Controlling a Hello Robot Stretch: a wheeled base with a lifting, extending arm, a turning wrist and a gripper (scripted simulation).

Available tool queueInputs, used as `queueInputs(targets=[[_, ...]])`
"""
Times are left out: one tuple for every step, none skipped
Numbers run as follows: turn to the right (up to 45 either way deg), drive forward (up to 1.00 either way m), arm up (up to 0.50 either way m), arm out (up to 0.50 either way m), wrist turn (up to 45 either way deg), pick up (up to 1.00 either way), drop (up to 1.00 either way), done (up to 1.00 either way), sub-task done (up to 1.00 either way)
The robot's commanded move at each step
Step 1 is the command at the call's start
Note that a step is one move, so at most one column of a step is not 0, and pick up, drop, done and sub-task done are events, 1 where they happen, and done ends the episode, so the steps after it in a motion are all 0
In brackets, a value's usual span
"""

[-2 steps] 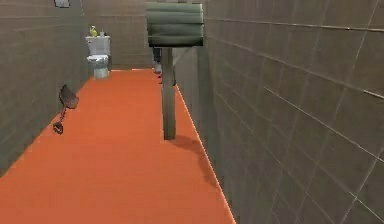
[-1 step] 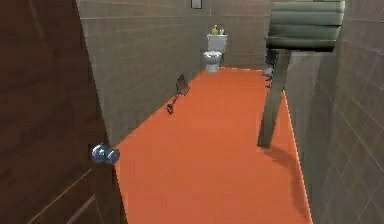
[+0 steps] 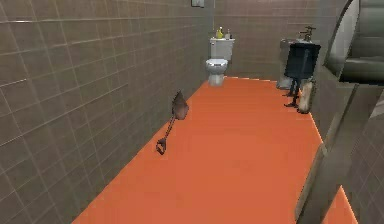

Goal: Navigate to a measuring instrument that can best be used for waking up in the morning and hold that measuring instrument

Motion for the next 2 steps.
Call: queueInputs(targets=[[-3.0, 0.00, 0.00, 0.00, 0.0, 0.00, 0.00, 0.00, 0.00], [0.0, 0.35, 0.00, 0.00, 0.0, 0.00, 0.00, 0.00, 0.00]])
